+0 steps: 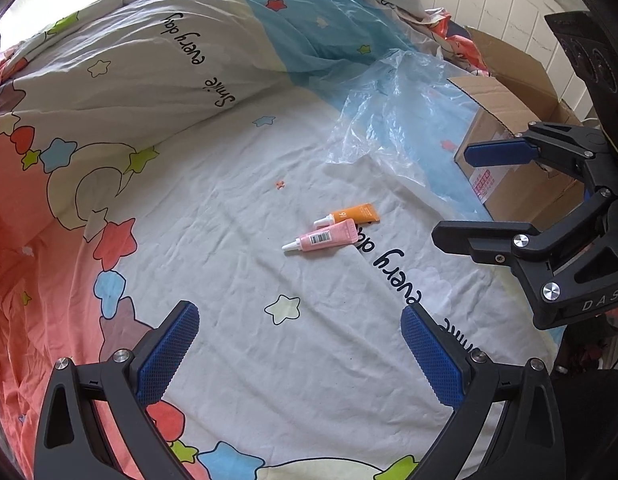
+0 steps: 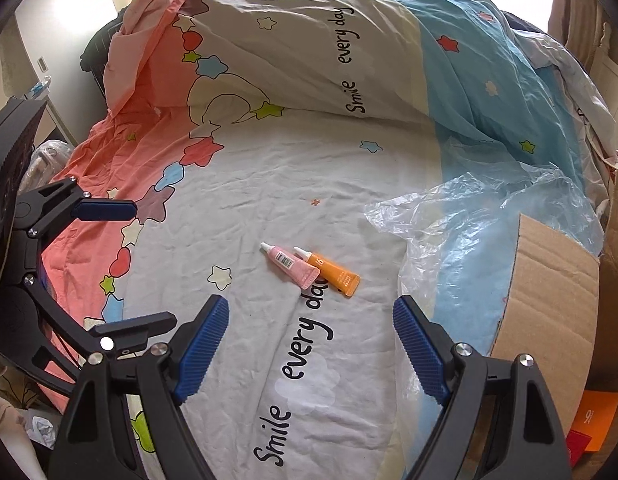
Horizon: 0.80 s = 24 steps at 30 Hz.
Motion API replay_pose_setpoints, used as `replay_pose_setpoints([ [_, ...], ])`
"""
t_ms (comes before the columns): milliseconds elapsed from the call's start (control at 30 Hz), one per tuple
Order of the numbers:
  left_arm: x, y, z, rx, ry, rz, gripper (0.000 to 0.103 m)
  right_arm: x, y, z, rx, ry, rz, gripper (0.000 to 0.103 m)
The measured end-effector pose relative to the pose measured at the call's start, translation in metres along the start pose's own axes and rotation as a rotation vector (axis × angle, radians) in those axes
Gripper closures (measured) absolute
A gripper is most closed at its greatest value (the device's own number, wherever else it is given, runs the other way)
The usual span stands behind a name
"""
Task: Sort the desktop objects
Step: 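Withdraw both tools from the box toward the pink and orange tubes, then grasp the pink tube with the left tool while the right tool grasps the orange tube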
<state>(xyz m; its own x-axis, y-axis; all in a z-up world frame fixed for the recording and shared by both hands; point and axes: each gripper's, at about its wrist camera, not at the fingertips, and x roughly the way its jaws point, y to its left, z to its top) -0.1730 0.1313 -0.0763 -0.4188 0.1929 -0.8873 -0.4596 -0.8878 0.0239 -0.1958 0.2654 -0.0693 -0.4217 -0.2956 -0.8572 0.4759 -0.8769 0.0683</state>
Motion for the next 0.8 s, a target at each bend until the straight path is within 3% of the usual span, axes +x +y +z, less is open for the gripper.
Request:
replay_pose_setpoints([
  [367, 0.050, 0.003, 0.001, 0.111, 0.019, -0.008, 0.000, 0.045, -0.011, -0.001, -0.097, -0.004, 0.060, 0.021],
  [800, 0.076, 0.008, 0.001, 0.183, 0.005, -0.077, 0.000, 0.064, -0.008, -0.003, -0.182, -0.022, 0.105, 0.025],
])
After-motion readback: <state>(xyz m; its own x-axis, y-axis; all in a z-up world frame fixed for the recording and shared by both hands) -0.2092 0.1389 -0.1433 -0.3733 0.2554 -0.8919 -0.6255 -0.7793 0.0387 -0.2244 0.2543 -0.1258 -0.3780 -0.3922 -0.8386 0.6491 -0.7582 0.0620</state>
